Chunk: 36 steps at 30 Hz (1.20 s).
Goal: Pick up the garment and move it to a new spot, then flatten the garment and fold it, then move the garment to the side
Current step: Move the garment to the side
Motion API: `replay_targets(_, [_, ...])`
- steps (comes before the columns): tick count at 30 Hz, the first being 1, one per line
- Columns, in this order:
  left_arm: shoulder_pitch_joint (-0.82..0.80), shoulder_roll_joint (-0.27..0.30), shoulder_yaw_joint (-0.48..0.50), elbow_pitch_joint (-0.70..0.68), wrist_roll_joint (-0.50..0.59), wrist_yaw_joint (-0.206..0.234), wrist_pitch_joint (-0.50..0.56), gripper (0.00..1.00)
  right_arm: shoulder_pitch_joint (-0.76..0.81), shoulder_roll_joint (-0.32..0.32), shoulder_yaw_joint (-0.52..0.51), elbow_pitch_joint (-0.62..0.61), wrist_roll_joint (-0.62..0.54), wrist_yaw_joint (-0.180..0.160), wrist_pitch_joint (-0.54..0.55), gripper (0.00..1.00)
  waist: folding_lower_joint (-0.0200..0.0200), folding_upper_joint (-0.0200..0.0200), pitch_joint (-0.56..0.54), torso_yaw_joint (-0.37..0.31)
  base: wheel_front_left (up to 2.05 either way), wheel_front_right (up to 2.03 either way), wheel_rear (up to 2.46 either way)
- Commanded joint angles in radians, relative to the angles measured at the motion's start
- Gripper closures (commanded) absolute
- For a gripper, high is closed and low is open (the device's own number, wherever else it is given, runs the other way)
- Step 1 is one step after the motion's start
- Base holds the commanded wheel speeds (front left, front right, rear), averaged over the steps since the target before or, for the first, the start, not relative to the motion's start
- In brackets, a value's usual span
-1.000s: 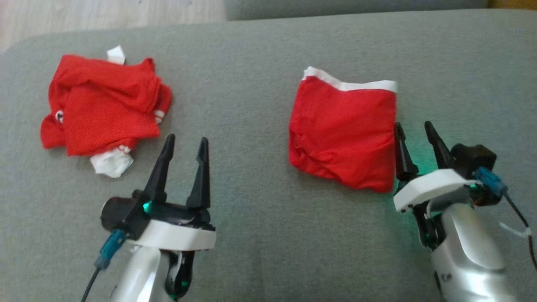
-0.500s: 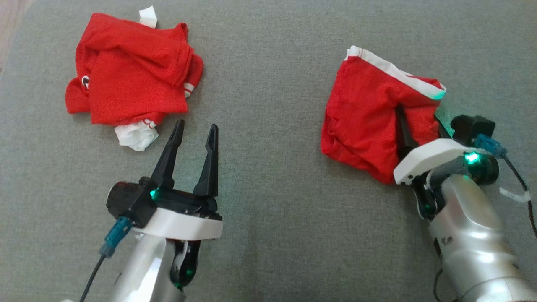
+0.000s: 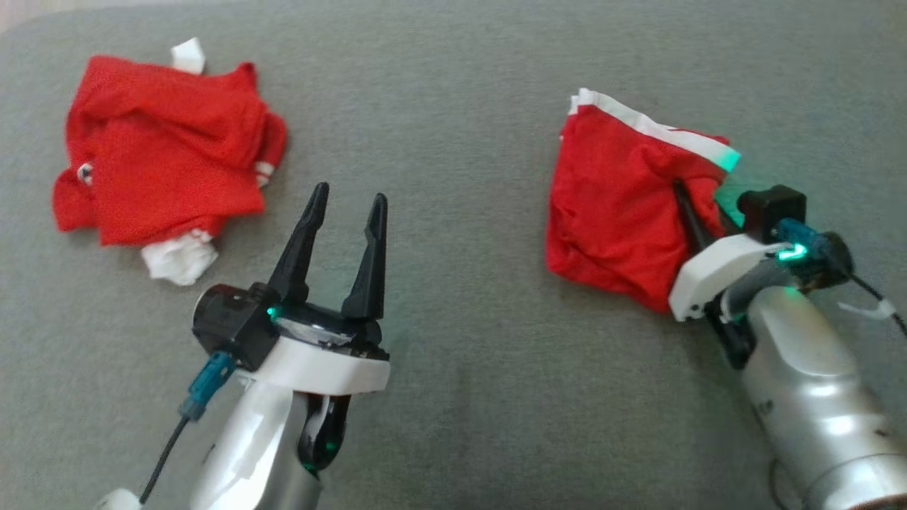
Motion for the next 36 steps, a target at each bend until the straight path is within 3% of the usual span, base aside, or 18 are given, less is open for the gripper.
replay_targets(1, [-0.044,0.006,0.015,-0.038,-0.006,0.002,-0.005,0.0,-0.027,-0.039,0.055,-0.032,-0.011,-0.001,-0.008,1.0,0.0,0.0,-0.008,-0.044,0.0,0.0,0.0])
replay_targets(5, [-0.078,0.006,-0.009,-0.051,-0.015,0.002,-0.005,0.0,-0.052,-0.141,0.131,-0.079,-0.003,-0.001,0.02,1.0,0.0,0.0,0.019,-0.087,0.0,0.0,0.0])
replay_targets(9, [-0.119,0.006,-0.057,-0.059,-0.026,0.002,-0.005,0.0,-0.075,-0.288,0.199,-0.132,0.004,-0.001,0.05,1.0,0.0,0.0,0.052,-0.098,0.0,0.0,0.0])
replay_targets(20, [-0.174,0.006,-0.099,-0.064,-0.037,0.007,-0.005,0.0,-0.099,-0.573,0.282,-0.145,0.078,-0.001,0.119,1.0,0.0,0.0,0.11,-0.047,0.0,0.0,0.0])
replay_targets(27, [-0.177,0.006,-0.09,-0.071,-0.036,0.01,-0.005,0.0,-0.13,-0.667,0.261,-0.101,0.109,-0.001,0.141,1.0,0.0,0.0,0.133,-0.011,0.0,0.0,0.0])
replay_targets(34, [-0.177,0.006,-0.081,-0.072,-0.029,0.009,-0.005,0.0,-0.171,-0.69,0.21,-0.04,0.091,-0.001,0.129,1.0,0.0,0.0,0.147,0.002,0.0,0.0,0.0])
replay_targets(35, [-0.178,0.006,-0.08,-0.071,-0.029,0.009,-0.005,0.0,-0.177,-0.687,0.2,-0.032,0.088,-0.001,0.12,0.0,0.0,0.0,0.148,0.002,0.0,0.0,0.0])
replay_targets(36, [-0.178,0.006,-0.079,-0.07,-0.028,0.008,-0.005,0.0,-0.182,-0.682,0.19,-0.023,0.085,-0.001,0.113,0.0,0.0,0.0,0.147,0.002,0.0,0.0,0.0])
